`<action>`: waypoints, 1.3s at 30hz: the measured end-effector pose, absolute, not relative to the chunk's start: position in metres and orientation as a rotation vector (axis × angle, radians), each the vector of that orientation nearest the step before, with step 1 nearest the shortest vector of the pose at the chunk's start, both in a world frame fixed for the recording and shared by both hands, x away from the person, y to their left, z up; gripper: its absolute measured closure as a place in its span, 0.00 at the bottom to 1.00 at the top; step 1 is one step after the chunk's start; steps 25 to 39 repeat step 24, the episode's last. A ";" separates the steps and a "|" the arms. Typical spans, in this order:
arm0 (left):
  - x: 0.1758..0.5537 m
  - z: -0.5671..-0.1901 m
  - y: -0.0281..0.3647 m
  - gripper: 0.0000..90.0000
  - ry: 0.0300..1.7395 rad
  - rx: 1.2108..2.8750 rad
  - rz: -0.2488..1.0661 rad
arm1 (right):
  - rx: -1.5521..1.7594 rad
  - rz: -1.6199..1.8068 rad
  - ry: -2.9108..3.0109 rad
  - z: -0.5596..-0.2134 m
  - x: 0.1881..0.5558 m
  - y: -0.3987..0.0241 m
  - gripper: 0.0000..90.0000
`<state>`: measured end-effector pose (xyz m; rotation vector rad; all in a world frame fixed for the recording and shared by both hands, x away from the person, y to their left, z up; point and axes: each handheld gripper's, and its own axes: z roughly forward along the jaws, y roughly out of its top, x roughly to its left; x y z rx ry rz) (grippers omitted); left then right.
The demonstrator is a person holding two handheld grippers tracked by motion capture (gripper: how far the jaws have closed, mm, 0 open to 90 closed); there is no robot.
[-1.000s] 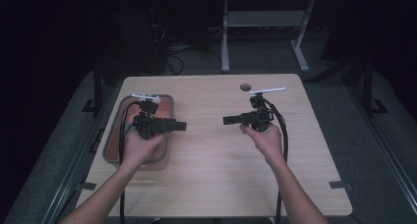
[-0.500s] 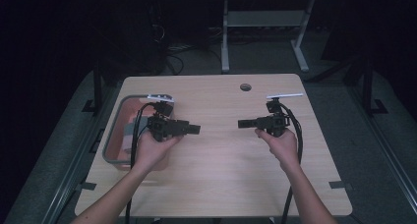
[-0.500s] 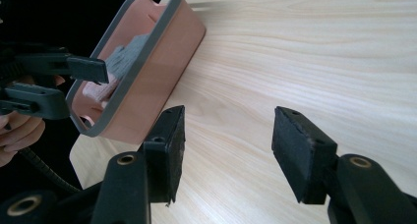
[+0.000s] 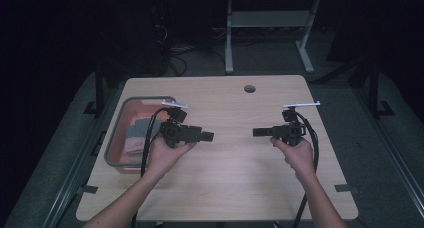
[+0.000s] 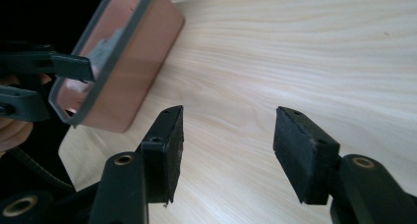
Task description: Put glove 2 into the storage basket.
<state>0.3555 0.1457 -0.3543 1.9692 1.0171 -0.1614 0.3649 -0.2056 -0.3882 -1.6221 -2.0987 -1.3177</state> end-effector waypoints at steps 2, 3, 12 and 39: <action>0.354 -0.355 0.142 0.34 1.016 1.967 -0.168 | -1.628 -1.331 -2.090 -0.390 0.363 -0.210 0.50; 0.354 -0.356 0.141 0.34 1.015 1.968 -0.171 | -1.634 -1.326 -2.088 -0.391 0.363 -0.212 0.49; 0.349 -0.362 0.129 0.34 0.995 1.979 -0.194 | -1.674 -1.322 -2.056 -0.401 0.355 -0.229 0.49; 0.337 -0.367 0.112 0.33 0.939 2.008 -0.228 | -1.718 -1.316 -2.028 -0.412 0.339 -0.250 0.47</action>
